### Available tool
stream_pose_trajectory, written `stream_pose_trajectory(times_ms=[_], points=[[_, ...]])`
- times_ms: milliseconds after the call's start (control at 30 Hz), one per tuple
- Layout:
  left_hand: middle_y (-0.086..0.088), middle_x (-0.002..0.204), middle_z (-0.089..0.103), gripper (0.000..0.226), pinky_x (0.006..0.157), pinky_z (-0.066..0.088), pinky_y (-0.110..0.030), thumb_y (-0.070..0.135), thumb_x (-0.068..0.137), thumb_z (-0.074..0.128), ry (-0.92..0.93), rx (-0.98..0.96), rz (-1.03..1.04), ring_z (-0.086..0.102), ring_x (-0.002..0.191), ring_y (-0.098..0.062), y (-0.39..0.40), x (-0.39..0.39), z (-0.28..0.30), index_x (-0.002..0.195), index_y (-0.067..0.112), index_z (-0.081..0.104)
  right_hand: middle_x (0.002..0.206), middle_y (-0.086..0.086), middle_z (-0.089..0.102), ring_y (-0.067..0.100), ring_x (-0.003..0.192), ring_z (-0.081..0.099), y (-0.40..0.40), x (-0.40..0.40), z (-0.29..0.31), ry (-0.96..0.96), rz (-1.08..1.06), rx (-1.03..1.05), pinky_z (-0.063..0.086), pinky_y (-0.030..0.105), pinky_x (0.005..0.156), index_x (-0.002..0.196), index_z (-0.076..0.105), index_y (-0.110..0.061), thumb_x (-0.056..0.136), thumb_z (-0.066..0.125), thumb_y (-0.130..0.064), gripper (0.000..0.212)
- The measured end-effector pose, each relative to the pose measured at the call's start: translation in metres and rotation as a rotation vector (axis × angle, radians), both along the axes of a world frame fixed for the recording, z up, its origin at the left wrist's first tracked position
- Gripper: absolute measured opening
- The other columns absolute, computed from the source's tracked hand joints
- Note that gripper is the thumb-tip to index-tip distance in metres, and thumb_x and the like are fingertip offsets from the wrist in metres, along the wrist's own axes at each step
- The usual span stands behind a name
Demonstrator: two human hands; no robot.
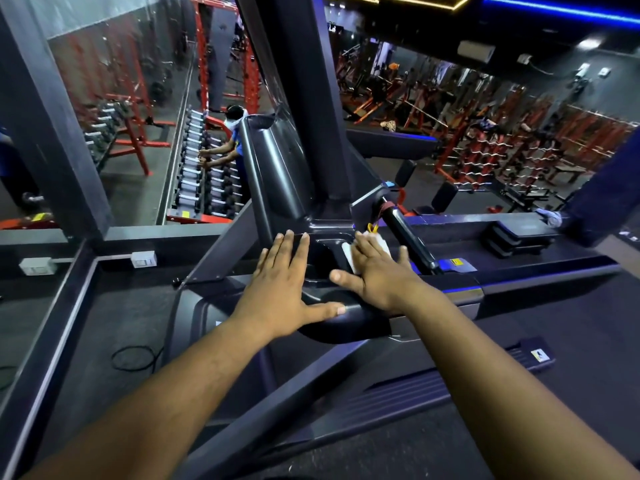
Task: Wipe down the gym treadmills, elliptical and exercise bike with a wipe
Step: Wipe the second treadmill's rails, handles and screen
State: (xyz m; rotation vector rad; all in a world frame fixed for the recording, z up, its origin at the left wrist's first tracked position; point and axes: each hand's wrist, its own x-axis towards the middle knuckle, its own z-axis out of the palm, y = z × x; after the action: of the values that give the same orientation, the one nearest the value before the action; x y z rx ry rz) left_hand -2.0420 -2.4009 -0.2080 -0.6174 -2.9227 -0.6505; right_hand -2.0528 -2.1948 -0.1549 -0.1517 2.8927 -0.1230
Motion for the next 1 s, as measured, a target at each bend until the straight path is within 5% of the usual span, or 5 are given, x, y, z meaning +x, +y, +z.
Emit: stream_pose_trajectory(times_ms=[200, 467, 600, 833, 1000], points=[[-0.008, 0.169, -0.019, 0.140, 0.128, -0.003, -0.043, 0.102, 0.057, 0.029, -0.006, 0.000, 0.010, -0.019, 0.156, -0.019, 0.000, 0.003, 0.000, 0.161, 0.018, -0.016, 0.170, -0.004, -0.008, 0.009, 0.155, -0.012, -0.017, -0.011, -0.005, -0.007, 0.117, 0.060, -0.016, 0.061, 0.119, 0.163, 0.000, -0.024, 0.067, 0.012, -0.097, 0.121], [-0.008, 0.169, -0.020, 0.139, 0.128, -0.004, -0.043, 0.100, 0.060, 0.035, -0.003, -0.026, 0.010, -0.020, 0.155, -0.020, 0.001, -0.001, -0.001, 0.160, 0.019, -0.019, 0.170, -0.009, 0.000, 0.006, 0.155, -0.006, -0.001, -0.005, 0.002, 0.002, 0.179, 0.048, -0.020, 0.063, 0.116, 0.163, 0.005, -0.029, 0.058, 0.005, -0.098, 0.126], [-0.008, 0.169, -0.018, 0.148, 0.128, -0.004, -0.041, 0.110, 0.048, 0.012, 0.018, -0.016, 0.016, -0.018, 0.156, -0.019, 0.000, 0.000, -0.004, 0.161, 0.019, -0.016, 0.170, -0.008, -0.004, 0.007, 0.154, -0.011, -0.010, -0.012, 0.000, -0.030, 0.196, -0.019, -0.021, 0.063, 0.116, 0.162, 0.005, -0.033, 0.072, 0.014, -0.093, 0.109], [-0.007, 0.169, -0.020, 0.149, 0.127, -0.007, -0.037, 0.110, 0.046, 0.008, 0.030, 0.002, 0.012, -0.019, 0.155, -0.019, 0.000, 0.000, -0.007, 0.160, 0.019, -0.018, 0.165, -0.008, 0.027, 0.007, 0.154, 0.014, 0.009, 0.044, -0.007, 0.178, 0.134, -0.024, -0.005, 0.057, 0.124, 0.160, 0.024, -0.032, 0.085, 0.031, -0.083, 0.091], [-0.006, 0.169, -0.021, 0.151, 0.129, -0.002, -0.041, 0.110, 0.046, 0.019, 0.017, 0.016, 0.007, -0.019, 0.155, -0.017, -0.001, -0.002, -0.008, 0.160, 0.019, -0.017, 0.170, -0.009, -0.004, 0.004, 0.154, -0.014, -0.017, 0.066, -0.030, 0.206, 0.323, -0.117, -0.015, 0.056, 0.121, 0.162, -0.002, -0.026, 0.074, 0.025, -0.091, 0.113]])
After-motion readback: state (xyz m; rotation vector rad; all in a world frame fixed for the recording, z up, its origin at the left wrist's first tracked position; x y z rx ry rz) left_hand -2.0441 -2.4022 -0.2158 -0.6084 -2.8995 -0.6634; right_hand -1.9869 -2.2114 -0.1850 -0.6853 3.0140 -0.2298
